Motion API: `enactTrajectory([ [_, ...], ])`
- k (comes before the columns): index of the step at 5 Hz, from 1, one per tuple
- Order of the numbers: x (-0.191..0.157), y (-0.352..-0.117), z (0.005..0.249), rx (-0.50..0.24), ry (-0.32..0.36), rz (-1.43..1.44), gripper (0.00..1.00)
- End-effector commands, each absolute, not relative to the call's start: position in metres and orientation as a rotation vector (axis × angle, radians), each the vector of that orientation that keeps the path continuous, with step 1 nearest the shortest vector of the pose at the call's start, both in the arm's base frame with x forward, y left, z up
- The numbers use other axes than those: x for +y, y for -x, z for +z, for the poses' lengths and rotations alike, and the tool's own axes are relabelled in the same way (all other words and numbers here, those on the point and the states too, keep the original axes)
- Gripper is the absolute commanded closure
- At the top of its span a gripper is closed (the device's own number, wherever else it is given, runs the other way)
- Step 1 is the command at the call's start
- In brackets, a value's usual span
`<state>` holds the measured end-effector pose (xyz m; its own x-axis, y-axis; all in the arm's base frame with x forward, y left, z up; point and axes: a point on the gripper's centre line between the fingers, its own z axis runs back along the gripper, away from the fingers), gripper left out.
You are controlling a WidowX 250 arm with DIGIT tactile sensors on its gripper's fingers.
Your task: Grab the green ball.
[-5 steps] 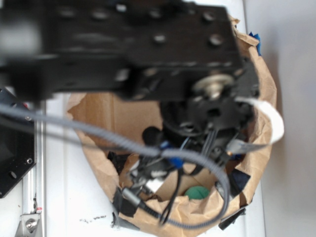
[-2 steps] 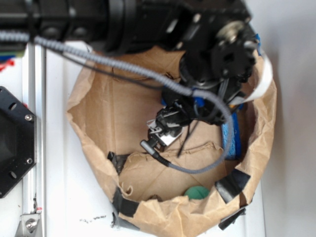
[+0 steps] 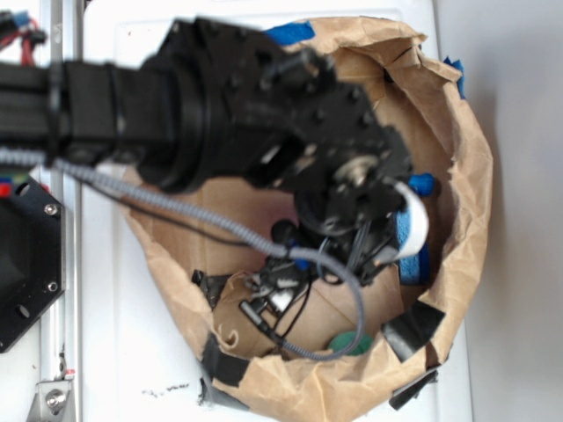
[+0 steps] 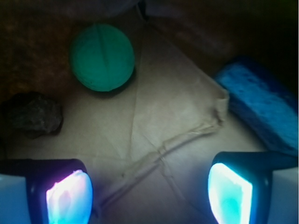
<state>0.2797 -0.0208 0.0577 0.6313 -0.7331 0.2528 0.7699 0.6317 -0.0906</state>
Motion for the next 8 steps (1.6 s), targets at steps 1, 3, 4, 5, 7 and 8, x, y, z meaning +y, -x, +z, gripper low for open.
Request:
enactTrajectory([
  [1,-0.051,-0.290,0.076,-0.340,0.230,-0.873,0.00],
  [3,-0.062,-0.296,0.089,-0.447,0.316,-0.841,0.00],
  [4,-0.068,-0.292,0.088,-0.466,0.382,-0.843,0.00],
  [5,-0.068,-0.292,0.088,-0.466,0.382,-0.843,0.00],
  [7,-0.068,-0.292,0.088,-0.466,0.382,-0.843,0.00],
  [8,-0.068,-0.292,0.088,-0.466,0.382,-0.843,0.00],
])
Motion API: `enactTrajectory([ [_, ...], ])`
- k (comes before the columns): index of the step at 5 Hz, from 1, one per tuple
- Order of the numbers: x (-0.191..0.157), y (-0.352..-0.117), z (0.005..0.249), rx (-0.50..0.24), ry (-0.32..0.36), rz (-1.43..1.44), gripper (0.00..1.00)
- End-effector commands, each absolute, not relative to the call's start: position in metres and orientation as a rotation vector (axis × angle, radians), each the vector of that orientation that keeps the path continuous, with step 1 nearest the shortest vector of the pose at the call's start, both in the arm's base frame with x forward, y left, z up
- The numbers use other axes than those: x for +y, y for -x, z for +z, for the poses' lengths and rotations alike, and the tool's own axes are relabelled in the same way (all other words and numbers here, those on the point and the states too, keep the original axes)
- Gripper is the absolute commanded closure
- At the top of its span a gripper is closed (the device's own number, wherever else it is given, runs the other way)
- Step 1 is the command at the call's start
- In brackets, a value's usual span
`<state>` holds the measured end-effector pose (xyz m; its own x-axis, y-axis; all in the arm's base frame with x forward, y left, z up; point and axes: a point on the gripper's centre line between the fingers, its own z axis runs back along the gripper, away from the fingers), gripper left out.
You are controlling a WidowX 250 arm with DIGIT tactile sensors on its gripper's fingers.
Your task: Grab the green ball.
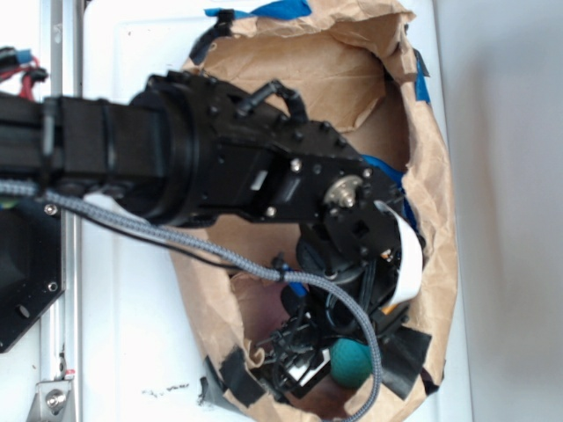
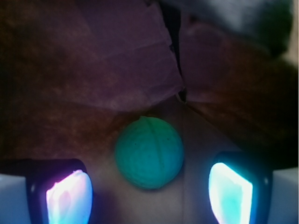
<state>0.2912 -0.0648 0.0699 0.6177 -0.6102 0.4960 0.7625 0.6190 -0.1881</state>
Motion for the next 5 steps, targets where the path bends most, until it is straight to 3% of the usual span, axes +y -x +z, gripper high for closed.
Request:
enactTrajectory([
  [1,-0.066,-0.291,0.075,-0.479,0.369,-0.881,0.00],
  [5,-0.086,-0.299,0.035,-0.401,0.380,-0.956,0.00],
])
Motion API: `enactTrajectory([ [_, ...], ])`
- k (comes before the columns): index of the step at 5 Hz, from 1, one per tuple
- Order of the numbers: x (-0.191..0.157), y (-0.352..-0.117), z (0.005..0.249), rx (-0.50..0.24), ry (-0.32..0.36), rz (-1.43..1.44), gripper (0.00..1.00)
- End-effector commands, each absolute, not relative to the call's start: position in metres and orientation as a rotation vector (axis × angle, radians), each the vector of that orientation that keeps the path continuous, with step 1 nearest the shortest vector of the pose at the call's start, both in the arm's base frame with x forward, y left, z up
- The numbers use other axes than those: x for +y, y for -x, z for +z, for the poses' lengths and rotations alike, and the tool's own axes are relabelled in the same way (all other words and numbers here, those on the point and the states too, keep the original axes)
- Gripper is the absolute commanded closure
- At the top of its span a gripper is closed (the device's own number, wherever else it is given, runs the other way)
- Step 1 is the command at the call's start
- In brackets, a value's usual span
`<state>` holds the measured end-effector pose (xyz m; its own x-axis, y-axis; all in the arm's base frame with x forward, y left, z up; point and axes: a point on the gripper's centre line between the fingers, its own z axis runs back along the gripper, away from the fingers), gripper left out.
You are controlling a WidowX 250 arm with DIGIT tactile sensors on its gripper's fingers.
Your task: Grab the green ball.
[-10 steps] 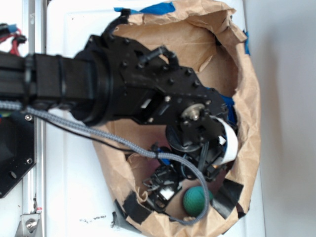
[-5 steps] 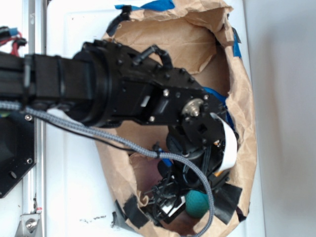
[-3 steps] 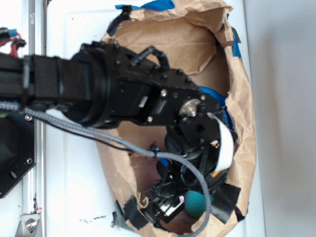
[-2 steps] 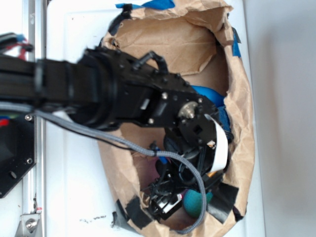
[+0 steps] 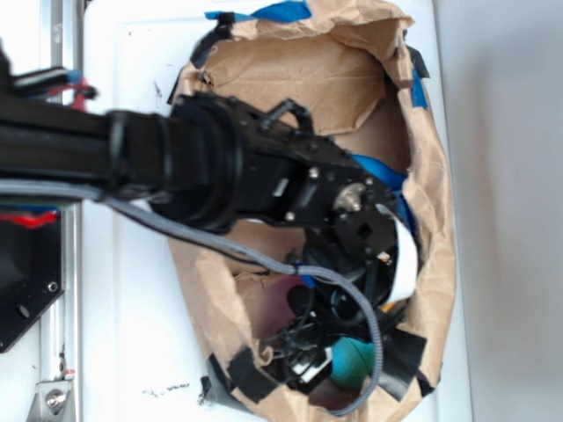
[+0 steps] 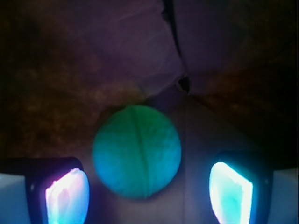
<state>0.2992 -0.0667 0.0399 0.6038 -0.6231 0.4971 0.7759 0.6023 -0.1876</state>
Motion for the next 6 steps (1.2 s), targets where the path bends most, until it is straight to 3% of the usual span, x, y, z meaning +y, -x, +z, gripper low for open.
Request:
enactTrajectory([
  [1,-0.094,-0.300,0.031,-0.396,0.371,-0.970,0.00],
  [2,-0.094,-0.297,0.036,-0.419,0.385,-0.967,1.00],
  [6,-0.096,-0.289,0.040,-0.426,0.414,-0.992,1.00],
])
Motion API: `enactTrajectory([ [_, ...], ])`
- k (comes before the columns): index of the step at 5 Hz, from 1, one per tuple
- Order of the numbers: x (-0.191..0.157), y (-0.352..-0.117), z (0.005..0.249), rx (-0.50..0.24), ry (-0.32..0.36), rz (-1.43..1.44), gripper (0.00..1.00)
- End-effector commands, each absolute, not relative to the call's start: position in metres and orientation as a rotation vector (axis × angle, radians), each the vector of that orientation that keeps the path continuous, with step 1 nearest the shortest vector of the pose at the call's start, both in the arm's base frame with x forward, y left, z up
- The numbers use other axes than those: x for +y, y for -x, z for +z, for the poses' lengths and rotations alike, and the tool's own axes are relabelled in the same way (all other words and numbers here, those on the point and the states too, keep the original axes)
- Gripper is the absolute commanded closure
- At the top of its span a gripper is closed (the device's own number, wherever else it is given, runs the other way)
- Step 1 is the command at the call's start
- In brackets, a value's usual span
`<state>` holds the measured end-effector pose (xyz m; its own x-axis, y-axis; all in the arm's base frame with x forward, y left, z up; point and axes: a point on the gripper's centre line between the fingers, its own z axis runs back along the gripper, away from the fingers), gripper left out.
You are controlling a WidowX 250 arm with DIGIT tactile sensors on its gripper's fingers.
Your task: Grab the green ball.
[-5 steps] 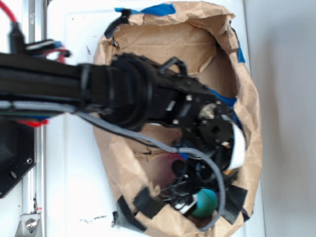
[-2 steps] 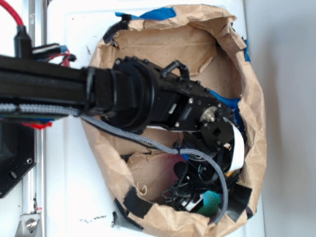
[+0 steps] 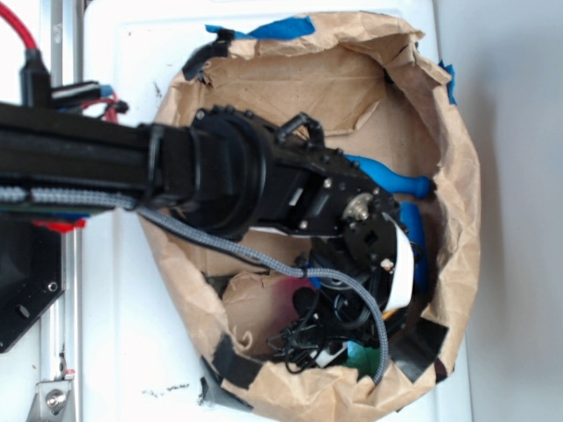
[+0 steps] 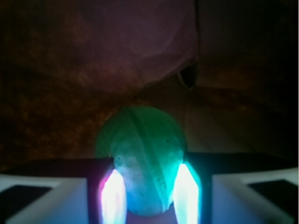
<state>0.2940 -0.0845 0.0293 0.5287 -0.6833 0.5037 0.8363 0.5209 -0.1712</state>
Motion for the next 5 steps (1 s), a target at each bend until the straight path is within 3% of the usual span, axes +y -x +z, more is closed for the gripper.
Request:
enactTrajectory([
  [1,-0.097,-0.287,0.042,-0.428,0.412,-1.002,1.00],
  [2,-0.106,-0.283,0.048,-0.395,0.387,-1.087,1.00],
  [3,-0.103,-0.281,0.070,-0.441,0.420,-1.110,1.00],
  [4,-0.089,-0.283,0.089,-0.422,0.387,-1.051,1.00],
  [5,-0.074,-0.284,0.099,-0.317,0.360,-0.933,1.00],
])
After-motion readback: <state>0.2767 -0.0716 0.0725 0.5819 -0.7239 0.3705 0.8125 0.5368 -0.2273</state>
